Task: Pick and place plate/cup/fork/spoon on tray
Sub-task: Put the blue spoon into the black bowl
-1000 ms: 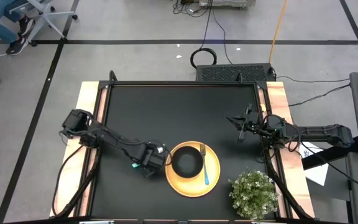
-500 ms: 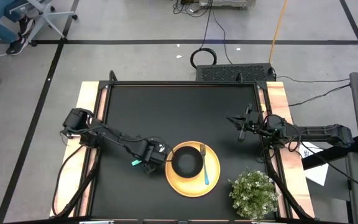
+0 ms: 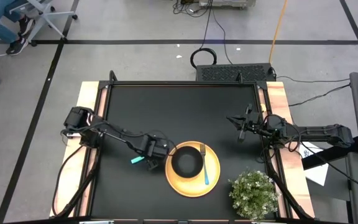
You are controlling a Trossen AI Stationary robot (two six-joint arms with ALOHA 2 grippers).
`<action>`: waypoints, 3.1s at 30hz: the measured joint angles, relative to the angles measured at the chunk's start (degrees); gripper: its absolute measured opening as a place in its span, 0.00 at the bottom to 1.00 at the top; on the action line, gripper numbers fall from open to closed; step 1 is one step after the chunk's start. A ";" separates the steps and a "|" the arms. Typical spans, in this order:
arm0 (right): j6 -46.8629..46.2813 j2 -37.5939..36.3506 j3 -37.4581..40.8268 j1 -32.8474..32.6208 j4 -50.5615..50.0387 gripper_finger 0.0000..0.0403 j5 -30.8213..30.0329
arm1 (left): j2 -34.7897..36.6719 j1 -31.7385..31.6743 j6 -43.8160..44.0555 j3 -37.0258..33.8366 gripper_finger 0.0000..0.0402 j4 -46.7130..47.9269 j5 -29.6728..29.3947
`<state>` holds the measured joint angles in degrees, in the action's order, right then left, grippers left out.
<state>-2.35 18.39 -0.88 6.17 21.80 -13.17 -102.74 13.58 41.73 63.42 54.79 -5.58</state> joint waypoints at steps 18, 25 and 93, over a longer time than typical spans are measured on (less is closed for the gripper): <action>0.00 0.00 0.02 0.00 0.02 0.00 0.00 | 0.02 -0.96 -4.06 0.00 0.57 -4.88 -0.27; 0.00 -0.02 0.02 -0.02 0.02 0.00 0.00 | 0.01 -2.30 -4.80 -1.11 0.57 -5.17 0.57; -0.41 0.00 0.02 -0.02 0.17 0.00 0.00 | -0.04 0.05 -19.10 26.05 0.09 23.09 -3.71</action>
<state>-2.76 18.39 -0.86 6.15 21.98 -13.17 -102.78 13.64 22.63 89.47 77.89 -9.28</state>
